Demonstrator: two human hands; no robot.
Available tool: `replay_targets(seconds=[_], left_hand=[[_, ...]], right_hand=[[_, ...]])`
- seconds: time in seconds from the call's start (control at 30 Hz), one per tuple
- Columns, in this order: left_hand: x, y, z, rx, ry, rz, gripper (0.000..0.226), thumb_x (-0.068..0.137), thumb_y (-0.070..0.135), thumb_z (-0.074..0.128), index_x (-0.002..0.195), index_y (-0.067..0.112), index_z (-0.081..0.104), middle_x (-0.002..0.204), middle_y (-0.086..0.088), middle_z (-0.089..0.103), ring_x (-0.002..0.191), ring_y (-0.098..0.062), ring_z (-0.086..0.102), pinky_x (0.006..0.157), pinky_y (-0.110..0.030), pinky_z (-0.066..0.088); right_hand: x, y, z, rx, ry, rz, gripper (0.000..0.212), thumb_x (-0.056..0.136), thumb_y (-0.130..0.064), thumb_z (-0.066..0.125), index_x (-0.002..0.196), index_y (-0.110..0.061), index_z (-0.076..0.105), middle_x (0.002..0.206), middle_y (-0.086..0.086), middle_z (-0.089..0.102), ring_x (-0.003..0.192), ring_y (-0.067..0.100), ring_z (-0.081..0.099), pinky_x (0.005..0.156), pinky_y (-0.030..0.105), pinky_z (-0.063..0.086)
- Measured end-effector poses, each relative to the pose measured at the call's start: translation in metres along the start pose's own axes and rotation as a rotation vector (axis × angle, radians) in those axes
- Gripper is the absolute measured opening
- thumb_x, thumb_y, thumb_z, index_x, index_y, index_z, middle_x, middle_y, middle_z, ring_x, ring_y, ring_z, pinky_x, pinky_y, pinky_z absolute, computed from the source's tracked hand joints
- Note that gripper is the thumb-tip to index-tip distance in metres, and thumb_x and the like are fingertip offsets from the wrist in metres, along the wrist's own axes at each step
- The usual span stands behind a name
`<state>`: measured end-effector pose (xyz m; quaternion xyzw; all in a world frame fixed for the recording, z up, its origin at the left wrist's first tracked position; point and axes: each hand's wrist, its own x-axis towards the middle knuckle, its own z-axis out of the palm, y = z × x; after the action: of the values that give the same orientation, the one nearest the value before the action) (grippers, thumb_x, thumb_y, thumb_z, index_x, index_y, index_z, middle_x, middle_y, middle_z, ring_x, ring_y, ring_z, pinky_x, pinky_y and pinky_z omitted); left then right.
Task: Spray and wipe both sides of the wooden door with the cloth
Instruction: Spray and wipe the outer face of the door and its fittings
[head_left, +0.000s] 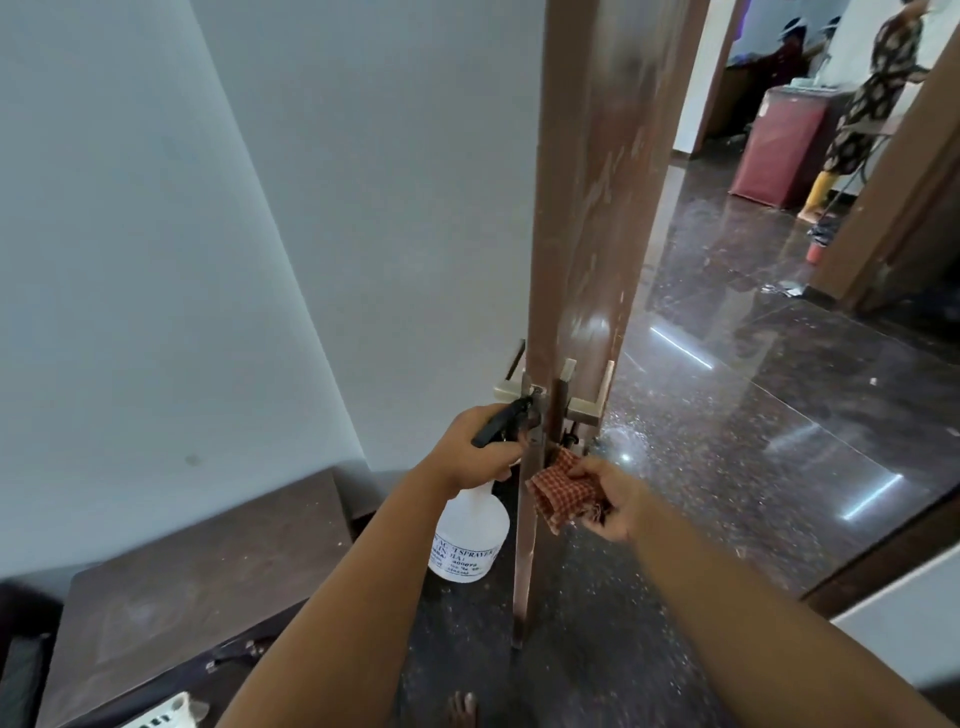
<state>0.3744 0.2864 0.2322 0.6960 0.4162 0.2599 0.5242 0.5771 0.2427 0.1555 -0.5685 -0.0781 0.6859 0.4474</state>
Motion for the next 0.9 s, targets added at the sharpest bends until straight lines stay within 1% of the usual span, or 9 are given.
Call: replay_targets(seconds=[0.1, 0.2, 0.33, 0.43, 0.5, 0.57, 0.77, 0.83, 0.9], left_hand=[[0.007, 0.008, 0.017, 0.005, -0.098, 0.021, 0.016, 0.089, -0.003, 0.058, 0.097, 0.009, 0.064, 0.082, -0.013, 0.061, 0.051, -0.009, 0.059, 0.055, -0.023, 0.051], [0.015, 0.011, 0.036, -0.036, -0.072, 0.102, 0.025, 0.086, 0.007, 0.06, 0.11, 0.006, 0.066, 0.086, -0.013, 0.064, 0.053, -0.008, 0.06, 0.056, -0.025, 0.052], [0.036, 0.009, 0.057, -0.1, 0.023, 0.168, 0.046, 0.079, 0.015, 0.059, 0.125, 0.019, 0.058, 0.087, -0.013, 0.066, 0.064, -0.016, 0.061, 0.06, -0.037, 0.056], [0.059, 0.011, 0.076, -0.003, -0.124, 0.172, 0.063, 0.087, 0.011, 0.06, 0.141, 0.035, 0.041, 0.093, -0.023, 0.063, 0.062, -0.023, 0.059, 0.059, -0.042, 0.055], [0.069, 0.014, 0.088, -0.015, -0.203, 0.138, 0.061, 0.091, 0.003, 0.058, 0.139, 0.036, 0.044, 0.091, -0.024, 0.062, 0.056, -0.019, 0.057, 0.053, -0.034, 0.054], [0.08, 0.017, 0.102, -0.044, -0.28, 0.129, 0.055, 0.091, -0.002, 0.057, 0.134, 0.032, 0.051, 0.085, -0.017, 0.061, 0.051, -0.015, 0.056, 0.053, -0.027, 0.052], [0.123, 0.028, 0.136, 0.123, -0.432, 0.294, 0.043, 0.09, 0.006, 0.061, 0.127, 0.027, 0.057, 0.085, -0.007, 0.064, 0.058, -0.01, 0.058, 0.057, -0.031, 0.052], [0.137, 0.037, 0.145, 0.184, -0.503, 0.348, 0.039, 0.089, 0.011, 0.06, 0.125, 0.028, 0.059, 0.083, -0.01, 0.065, 0.062, -0.014, 0.058, 0.06, -0.038, 0.052], [0.152, 0.047, 0.155, 0.219, -0.573, 0.347, 0.04, 0.091, 0.013, 0.059, 0.129, 0.026, 0.059, 0.078, -0.001, 0.06, 0.061, -0.012, 0.056, 0.06, -0.034, 0.05]], right_hand=[[-0.006, 0.004, -0.037, 0.106, -0.032, -0.005, 0.049, 0.082, -0.007, 0.059, 0.129, 0.003, 0.049, 0.105, 0.024, 0.062, 0.084, 0.032, 0.063, 0.049, 0.033, 0.056], [-0.01, 0.009, -0.071, 0.213, -0.103, -0.048, 0.044, 0.081, -0.008, 0.058, 0.123, 0.002, 0.052, 0.1, 0.024, 0.063, 0.086, 0.034, 0.064, 0.073, 0.04, 0.058], [-0.018, 0.014, -0.102, 0.31, -0.101, -0.083, 0.074, 0.048, -0.007, 0.086, 0.114, 0.006, 0.056, 0.094, 0.024, 0.066, 0.075, 0.034, 0.068, 0.057, 0.037, 0.058], [-0.022, 0.018, -0.128, 0.422, -0.014, -0.126, 0.067, 0.059, -0.012, 0.077, 0.12, 0.003, 0.054, 0.097, 0.024, 0.067, 0.078, 0.035, 0.068, 0.062, 0.038, 0.059], [-0.023, 0.02, -0.143, 0.467, 0.035, -0.151, 0.089, 0.037, -0.01, 0.089, 0.119, 0.003, 0.056, 0.1, 0.025, 0.067, 0.083, 0.035, 0.067, 0.074, 0.041, 0.055], [-0.024, 0.021, -0.157, 0.535, 0.072, -0.192, 0.094, 0.028, -0.009, 0.091, 0.116, 0.003, 0.059, 0.1, 0.024, 0.067, 0.084, 0.035, 0.067, 0.082, 0.042, 0.05], [-0.04, 0.018, -0.169, 0.754, 0.267, -0.312, 0.059, 0.045, -0.018, 0.081, 0.099, 0.0, 0.065, 0.082, 0.016, 0.071, 0.068, 0.028, 0.067, 0.059, 0.031, 0.052], [-0.043, 0.018, -0.168, 0.877, 0.351, -0.35, 0.04, 0.063, -0.018, 0.062, 0.099, -0.001, 0.062, 0.075, 0.015, 0.069, 0.062, 0.028, 0.066, 0.045, 0.027, 0.053], [-0.04, 0.021, -0.171, 0.997, 0.417, -0.407, 0.043, 0.066, -0.017, 0.054, 0.105, -0.002, 0.059, 0.082, 0.016, 0.067, 0.07, 0.029, 0.063, 0.042, 0.027, 0.053]])
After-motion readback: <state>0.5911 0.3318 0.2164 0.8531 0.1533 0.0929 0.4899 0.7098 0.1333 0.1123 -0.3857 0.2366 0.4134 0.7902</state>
